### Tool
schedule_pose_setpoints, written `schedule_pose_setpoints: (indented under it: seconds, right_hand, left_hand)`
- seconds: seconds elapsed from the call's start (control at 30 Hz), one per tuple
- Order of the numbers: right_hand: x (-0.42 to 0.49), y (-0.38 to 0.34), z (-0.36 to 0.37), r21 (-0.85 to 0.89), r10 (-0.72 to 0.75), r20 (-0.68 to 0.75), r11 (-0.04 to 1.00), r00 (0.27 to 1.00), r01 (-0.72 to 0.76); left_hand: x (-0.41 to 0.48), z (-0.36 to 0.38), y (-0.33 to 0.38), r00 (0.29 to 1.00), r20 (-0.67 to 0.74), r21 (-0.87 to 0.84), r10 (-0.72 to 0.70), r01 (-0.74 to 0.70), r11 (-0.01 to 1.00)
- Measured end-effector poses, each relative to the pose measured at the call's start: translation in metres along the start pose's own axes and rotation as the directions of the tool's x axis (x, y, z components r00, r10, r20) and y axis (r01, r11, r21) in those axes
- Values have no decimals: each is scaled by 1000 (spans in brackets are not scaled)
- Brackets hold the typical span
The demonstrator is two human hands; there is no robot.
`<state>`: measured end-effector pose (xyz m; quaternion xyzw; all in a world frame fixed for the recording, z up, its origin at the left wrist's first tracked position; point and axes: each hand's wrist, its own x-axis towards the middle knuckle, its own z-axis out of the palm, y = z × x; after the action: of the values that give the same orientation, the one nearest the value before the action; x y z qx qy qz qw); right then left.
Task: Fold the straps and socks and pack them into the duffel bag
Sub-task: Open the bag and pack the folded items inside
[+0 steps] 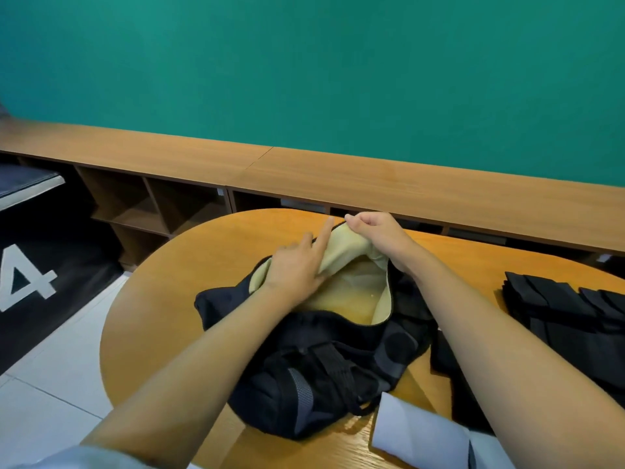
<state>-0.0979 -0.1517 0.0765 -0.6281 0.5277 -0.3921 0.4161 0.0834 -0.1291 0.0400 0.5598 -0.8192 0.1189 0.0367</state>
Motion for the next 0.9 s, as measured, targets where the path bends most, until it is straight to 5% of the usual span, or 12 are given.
schedule_pose_setpoints:
  seconds: [0.13, 0.2, 0.27, 0.33, 0.43, 0.57, 0.8, 0.9]
  right_hand:
    - [-52, 15, 7, -443, -401, -184, 849, 897, 289]
    - [-97, 27, 12, -591, -540, 41, 665, 840, 456]
    - [-126, 48, 18, -706, -483, 314, 456, 817, 542]
    - [-135, 67, 19, -758, -441, 415, 316, 796, 571]
    - [-116, 77, 9, -788, -487, 319, 340, 813, 513]
    - [-85, 82, -21, -794, -361, 146, 512, 921, 327]
    - [-132, -11, -80, -907, -640, 27, 307, 768, 287]
    - [-155, -5, -99, -896, -594, -61, 387, 802, 219]
  left_hand:
    - [13, -2, -10, 997, -13, -119, -79, 77, 990]
    - [19, -8, -15, 993, -39, -155, -108, 101, 983]
    - [27, -13, -20, 989, -51, -179, -139, 128, 975]
    - [36, -22, -24, 984, -79, -233, -159, 137, 963]
    - [53, -44, -28, 956, -196, -305, -220, 153, 940]
    - [80, -90, -24, 917, -277, -389, -287, 166, 906]
    - [114, -154, 9, 871, -402, -322, -281, 153, 934]
    - [127, -145, 39, 913, -346, -309, -217, 108, 945]
